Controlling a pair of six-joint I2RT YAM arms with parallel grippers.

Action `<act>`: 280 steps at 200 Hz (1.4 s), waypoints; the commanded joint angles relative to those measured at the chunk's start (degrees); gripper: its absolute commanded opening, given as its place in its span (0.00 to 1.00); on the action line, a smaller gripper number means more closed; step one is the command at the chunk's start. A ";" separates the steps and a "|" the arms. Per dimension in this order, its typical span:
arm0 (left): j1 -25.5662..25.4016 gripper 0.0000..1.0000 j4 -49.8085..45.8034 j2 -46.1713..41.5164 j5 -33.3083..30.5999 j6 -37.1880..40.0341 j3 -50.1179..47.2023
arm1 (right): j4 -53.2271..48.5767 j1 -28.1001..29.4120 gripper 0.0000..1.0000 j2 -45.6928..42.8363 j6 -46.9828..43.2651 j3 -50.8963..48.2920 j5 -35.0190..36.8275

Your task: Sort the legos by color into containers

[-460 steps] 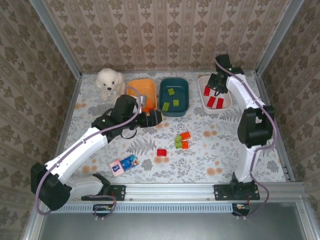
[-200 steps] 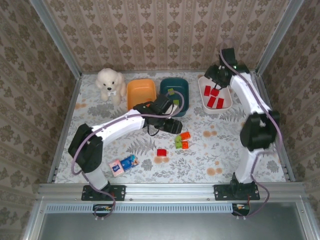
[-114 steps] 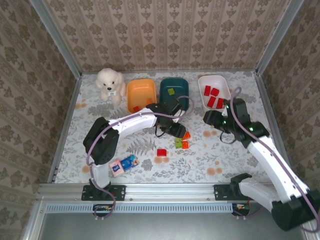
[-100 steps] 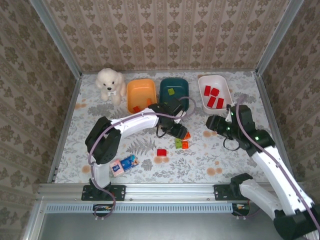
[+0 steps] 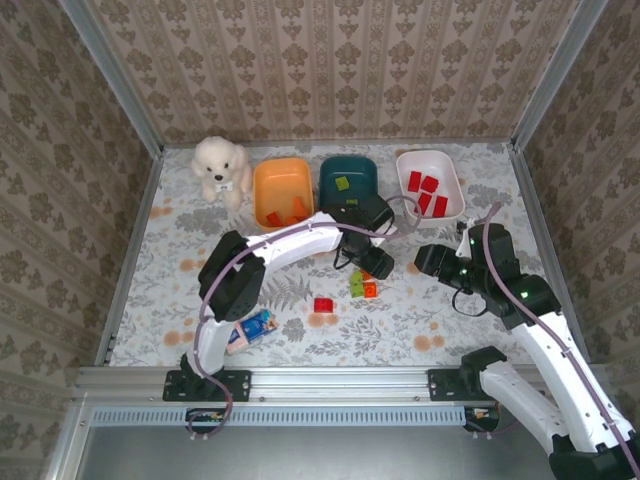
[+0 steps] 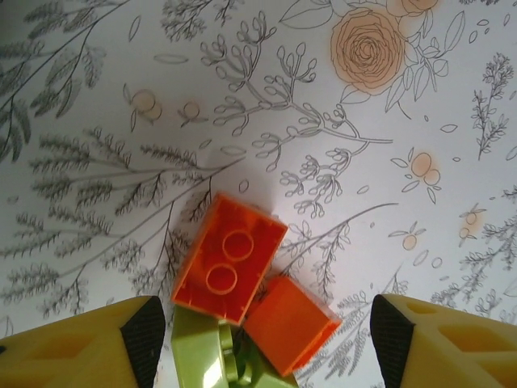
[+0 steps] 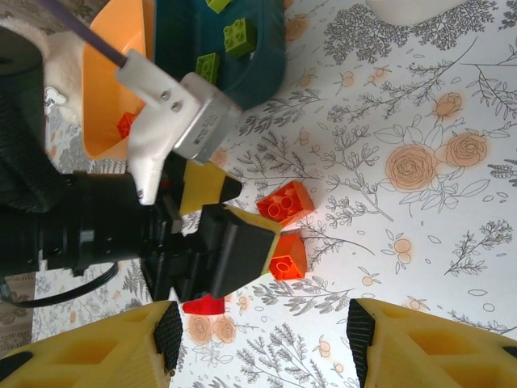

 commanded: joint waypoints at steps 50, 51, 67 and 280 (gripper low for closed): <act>-0.32 0.73 -6.85 9.09 -4.77 7.32 9.40 | -6.37 0.14 0.62 -5.78 0.63 4.39 -1.72; -0.32 0.73 -6.87 9.16 -4.77 7.36 9.35 | -6.41 0.18 0.62 -5.80 0.66 4.44 -1.74; -0.40 0.73 -6.98 10.03 -4.86 7.48 9.55 | -6.92 0.16 0.62 -6.01 1.03 4.73 -1.59; 15.09 0.34 -5.05 -4.47 -11.71 -2.76 13.28 | 0.94 1.52 0.60 3.89 -3.37 6.72 -9.85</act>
